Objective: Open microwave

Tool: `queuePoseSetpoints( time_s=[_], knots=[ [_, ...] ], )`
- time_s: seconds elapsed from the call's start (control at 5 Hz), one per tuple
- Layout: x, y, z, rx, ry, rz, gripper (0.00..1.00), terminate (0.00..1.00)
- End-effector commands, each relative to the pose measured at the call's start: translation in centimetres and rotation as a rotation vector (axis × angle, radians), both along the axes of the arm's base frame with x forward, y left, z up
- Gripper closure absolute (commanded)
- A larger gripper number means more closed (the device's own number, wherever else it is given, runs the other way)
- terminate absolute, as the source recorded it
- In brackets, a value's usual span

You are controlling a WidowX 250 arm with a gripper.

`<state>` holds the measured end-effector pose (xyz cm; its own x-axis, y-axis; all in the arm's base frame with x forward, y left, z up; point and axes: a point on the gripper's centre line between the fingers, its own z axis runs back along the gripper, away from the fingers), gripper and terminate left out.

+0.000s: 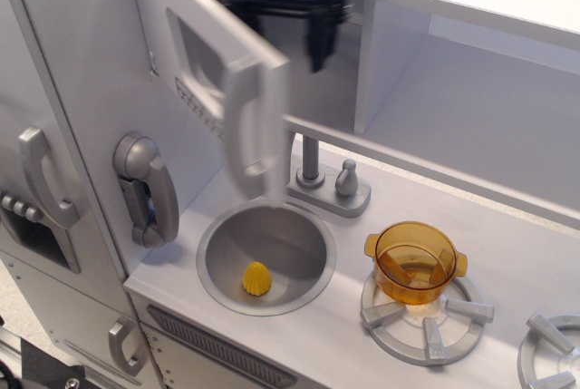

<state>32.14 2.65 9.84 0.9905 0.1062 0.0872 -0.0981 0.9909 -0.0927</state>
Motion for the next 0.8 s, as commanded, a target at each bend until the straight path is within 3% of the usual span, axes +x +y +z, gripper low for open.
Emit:
queuePoseSetpoints(
  time_s=[0.0,0.2,0.6],
  knots=[
    [-4.4,3.5,3.0,0.004,-0.044,-0.081,0.0,0.0],
    [-6.0,4.8,2.7,0.025,-0.048,-0.089,0.0,0.0],
    [-6.2,3.7,5.0,-0.05,-0.063,-0.083,0.0,0.0]
  ],
)
